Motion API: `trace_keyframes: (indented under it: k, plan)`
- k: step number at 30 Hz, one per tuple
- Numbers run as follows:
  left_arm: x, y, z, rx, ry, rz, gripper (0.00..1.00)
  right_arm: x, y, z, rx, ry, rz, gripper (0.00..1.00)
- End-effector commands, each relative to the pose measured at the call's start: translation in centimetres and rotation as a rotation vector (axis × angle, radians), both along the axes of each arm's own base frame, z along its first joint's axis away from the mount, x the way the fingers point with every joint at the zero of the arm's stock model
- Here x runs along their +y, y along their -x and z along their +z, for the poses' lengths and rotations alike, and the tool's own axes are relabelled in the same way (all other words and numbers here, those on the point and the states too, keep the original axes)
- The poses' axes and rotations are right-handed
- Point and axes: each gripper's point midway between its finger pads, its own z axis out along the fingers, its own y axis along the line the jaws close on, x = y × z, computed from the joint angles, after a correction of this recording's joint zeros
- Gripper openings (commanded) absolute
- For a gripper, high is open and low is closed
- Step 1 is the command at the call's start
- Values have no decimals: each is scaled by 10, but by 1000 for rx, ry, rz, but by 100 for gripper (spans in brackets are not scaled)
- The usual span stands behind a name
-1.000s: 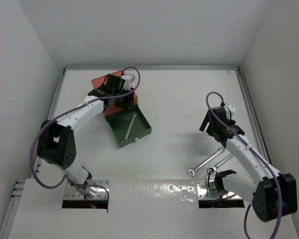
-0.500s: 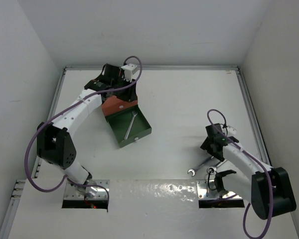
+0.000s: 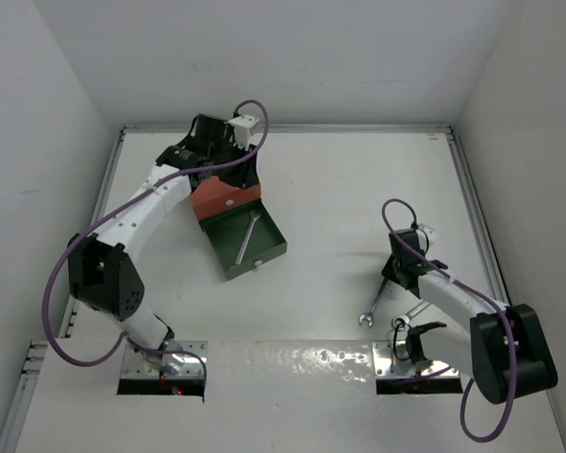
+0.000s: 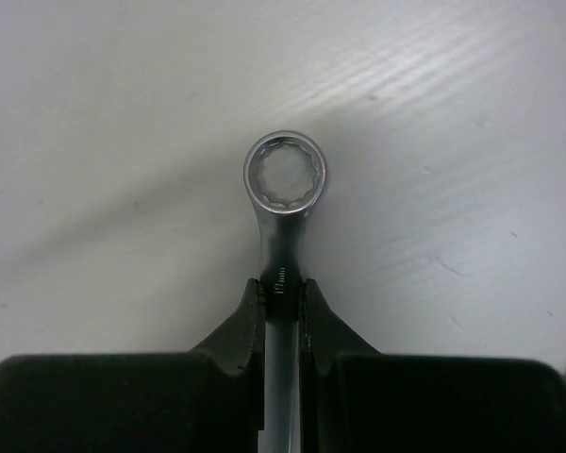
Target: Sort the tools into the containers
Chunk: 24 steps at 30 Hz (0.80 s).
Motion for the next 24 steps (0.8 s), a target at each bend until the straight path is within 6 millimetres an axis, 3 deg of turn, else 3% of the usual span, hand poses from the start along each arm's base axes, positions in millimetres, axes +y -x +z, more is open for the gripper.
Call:
trace_keyframes:
  k: [1, 6, 8, 14, 24]
  plan:
    - [5, -9, 28, -82, 9, 15, 35, 25, -15, 5, -28, -32, 238, 0]
    - [14, -13, 30, -100, -8, 35, 36, 51, -58, 56, -322, -75, 380, 0]
    - [16, -16, 30, -100, -6, 43, 36, 61, -63, 63, -379, -97, 436, 0]
    - [18, -19, 30, -105, -7, 51, 36, 73, -57, 51, -373, -133, 519, 0]
    - [18, -19, 22, -87, -8, 53, 36, 96, -75, 95, -518, -180, 630, 0]
